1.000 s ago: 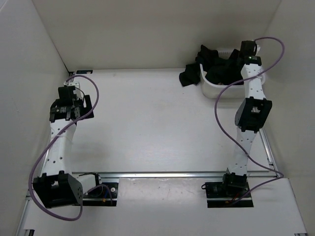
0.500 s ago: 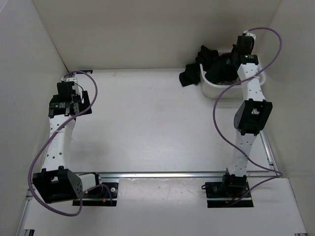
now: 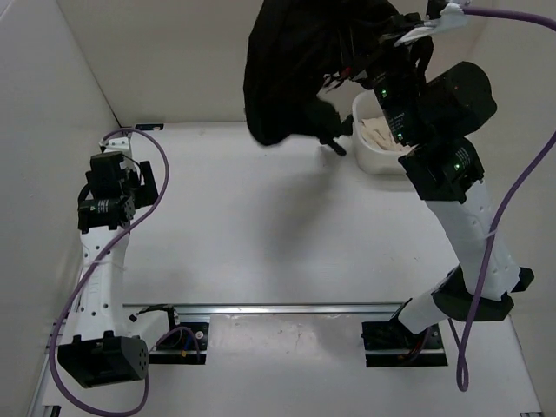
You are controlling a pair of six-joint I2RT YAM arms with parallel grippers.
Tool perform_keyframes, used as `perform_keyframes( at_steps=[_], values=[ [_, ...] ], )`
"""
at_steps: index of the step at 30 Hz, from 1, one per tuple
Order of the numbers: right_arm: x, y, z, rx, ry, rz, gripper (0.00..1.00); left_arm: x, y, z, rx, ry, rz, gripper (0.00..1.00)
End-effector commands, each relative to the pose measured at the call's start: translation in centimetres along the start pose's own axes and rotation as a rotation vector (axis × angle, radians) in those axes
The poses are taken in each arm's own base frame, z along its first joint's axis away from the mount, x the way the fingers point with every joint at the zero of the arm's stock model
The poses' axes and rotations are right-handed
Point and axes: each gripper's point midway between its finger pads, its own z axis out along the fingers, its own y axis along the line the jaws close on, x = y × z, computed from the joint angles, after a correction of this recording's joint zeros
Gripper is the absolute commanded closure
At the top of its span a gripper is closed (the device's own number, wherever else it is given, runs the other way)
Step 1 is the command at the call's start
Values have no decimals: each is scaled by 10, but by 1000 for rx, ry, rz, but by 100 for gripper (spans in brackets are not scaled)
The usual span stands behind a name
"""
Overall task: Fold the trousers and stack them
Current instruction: Move the trousers to the center of the board
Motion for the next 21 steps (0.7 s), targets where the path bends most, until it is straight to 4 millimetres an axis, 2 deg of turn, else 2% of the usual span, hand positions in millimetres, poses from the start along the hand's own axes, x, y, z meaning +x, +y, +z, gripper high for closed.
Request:
perform_keyframes(
  at_steps=[1,2,3,6,7,9,10,11,12,13,14,15,16,17,18,20,21],
  values=[
    [42,-6,26,147,15,-16,100,-28,1,-17,17,-87,-22,0],
    [69,-1,32,152,71,-7,100,-32,4,-19,5,-99,-25,0],
    [84,8,31,152,105,32,100,-36,5,-22,5,-110,-27,0],
    [166,5,19,246,295,70,100,-45,9,-25,-17,-129,-33,0],
    [203,-6,7,309,398,37,100,-44,10,-22,-27,-119,-31,0],
    [247,-25,-12,406,520,15,100,-46,12,-21,-38,-120,-32,0],
    [262,-31,-23,443,563,17,100,-45,11,-18,-38,-111,-30,0],
    [295,-54,-42,508,662,-45,100,-45,11,-18,-38,-111,-30,0],
    [307,-63,-51,531,704,-49,98,-44,11,-14,-38,-99,-27,0],
    [325,-71,-59,535,767,-54,64,-40,7,-10,-22,-77,-21,0],
    [349,-84,-78,554,876,-74,37,-35,0,-8,12,-52,-14,0],
    [360,-112,-89,619,940,-53,23,-30,-4,-5,32,-28,-9,0],
    [379,-113,-98,599,1035,18,10,-27,-12,0,61,4,3,1],
    [385,-120,-108,594,1093,50,5,-16,-25,-1,119,56,24,3],
    [390,-137,-116,609,1135,68,3,-12,-33,-1,146,86,38,3],
    [399,-142,-140,570,1181,46,1,-1,-47,5,183,147,72,6],
    [401,-146,-152,556,1167,54,1,4,-62,4,218,166,109,6]
  ],
)
